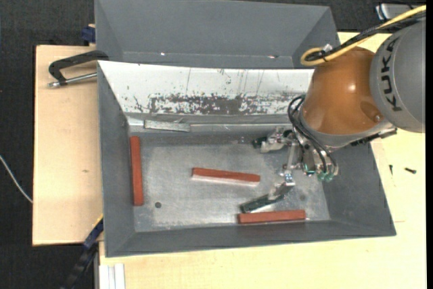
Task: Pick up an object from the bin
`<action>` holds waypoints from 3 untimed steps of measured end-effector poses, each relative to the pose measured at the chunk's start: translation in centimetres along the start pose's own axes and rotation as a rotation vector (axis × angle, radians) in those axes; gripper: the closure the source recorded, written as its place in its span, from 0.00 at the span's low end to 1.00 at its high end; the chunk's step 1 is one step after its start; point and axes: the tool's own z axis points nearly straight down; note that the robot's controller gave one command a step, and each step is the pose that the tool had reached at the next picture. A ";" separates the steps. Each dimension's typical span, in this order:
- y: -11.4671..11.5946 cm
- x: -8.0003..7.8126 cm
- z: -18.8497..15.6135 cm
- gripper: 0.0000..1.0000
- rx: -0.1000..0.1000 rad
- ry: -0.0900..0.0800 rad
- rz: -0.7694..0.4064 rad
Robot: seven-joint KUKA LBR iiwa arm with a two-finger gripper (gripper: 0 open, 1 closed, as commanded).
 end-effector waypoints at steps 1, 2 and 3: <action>2.7 1.5 5.8 1.00 0.000 -0.003 0.050; 2.7 1.5 5.8 1.00 0.000 -0.003 0.050; 4.5 2.3 -9.1 1.00 0.000 -0.005 0.000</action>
Offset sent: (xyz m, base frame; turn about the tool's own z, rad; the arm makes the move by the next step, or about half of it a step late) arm 0.0000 0.0000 0.0000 0.0000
